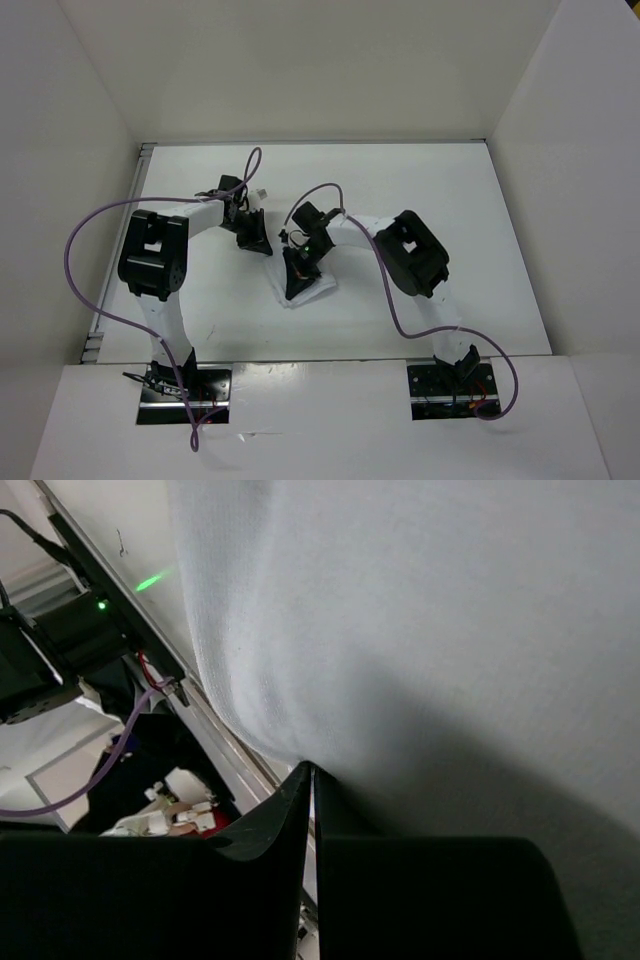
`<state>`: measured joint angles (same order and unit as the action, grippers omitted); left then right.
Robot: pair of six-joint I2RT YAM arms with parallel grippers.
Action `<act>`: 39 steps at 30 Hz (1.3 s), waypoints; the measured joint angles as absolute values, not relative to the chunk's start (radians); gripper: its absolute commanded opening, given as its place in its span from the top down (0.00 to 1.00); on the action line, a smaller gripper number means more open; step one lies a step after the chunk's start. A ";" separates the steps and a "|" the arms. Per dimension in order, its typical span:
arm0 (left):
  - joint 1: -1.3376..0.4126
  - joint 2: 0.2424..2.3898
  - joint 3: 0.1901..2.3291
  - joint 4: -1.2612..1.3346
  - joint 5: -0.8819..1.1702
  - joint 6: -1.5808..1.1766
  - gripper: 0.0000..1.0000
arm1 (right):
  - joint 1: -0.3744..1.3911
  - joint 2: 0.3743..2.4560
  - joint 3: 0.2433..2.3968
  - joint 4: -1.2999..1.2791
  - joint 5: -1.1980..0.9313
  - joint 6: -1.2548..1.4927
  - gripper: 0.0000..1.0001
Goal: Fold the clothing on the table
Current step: Fold the skirt
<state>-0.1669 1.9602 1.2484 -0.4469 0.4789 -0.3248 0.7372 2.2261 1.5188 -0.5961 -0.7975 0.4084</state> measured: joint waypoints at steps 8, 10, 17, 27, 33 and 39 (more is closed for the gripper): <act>-0.162 1.955 1.291 -0.508 0.460 -0.318 0.75 | 0.754 2.200 1.615 -0.711 -0.675 0.370 0.90; -0.155 1.937 1.322 -0.533 0.455 -0.313 0.69 | 0.753 2.171 1.691 -0.752 -0.619 0.363 0.87; -0.138 1.677 1.389 -0.547 0.500 -0.291 0.58 | 0.649 1.882 1.818 -0.773 -0.446 0.365 0.71; -0.138 1.229 1.181 -0.504 0.467 -0.352 0.53 | 0.245 1.446 1.330 -0.704 -0.369 0.414 0.53; -0.138 1.127 1.009 -0.515 0.411 -0.405 0.51 | 0.226 1.375 1.148 -0.714 -0.377 0.438 0.24; -0.138 1.039 0.986 -0.527 0.363 -0.428 0.49 | 0.224 1.237 1.074 -0.707 -0.380 0.451 0.00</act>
<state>-0.1383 1.0393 0.9855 -0.5274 0.3630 -0.4278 0.2245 1.2369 1.0737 -0.7067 -0.3801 0.4511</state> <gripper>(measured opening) 0.507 0.994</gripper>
